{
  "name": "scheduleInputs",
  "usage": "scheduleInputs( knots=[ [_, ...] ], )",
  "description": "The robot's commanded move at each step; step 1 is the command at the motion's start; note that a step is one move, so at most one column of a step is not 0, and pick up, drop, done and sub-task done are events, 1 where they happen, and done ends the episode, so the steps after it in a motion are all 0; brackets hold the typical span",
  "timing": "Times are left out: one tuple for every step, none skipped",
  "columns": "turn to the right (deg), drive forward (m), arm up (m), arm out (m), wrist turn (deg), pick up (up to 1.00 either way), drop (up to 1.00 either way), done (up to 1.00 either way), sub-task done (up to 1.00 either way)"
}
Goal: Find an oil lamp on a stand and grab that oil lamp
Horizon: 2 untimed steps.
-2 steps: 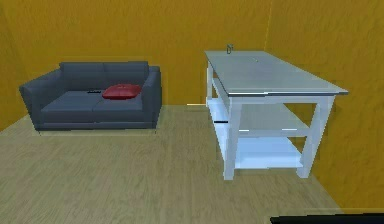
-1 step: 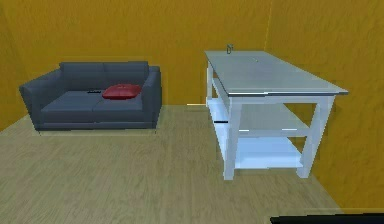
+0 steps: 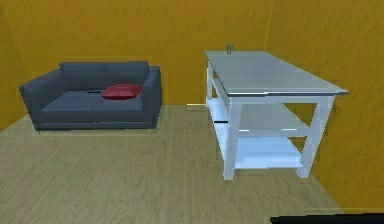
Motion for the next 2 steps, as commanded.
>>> scheduleInputs(
  knots=[
    [0.0,0.00,0.10,0.00,0.0,0.00,0.00,0.00,0.00],
    [0.0,0.00,0.00,0.00,0.0,0.00,0.00,1.00,0.00]
  ],
)
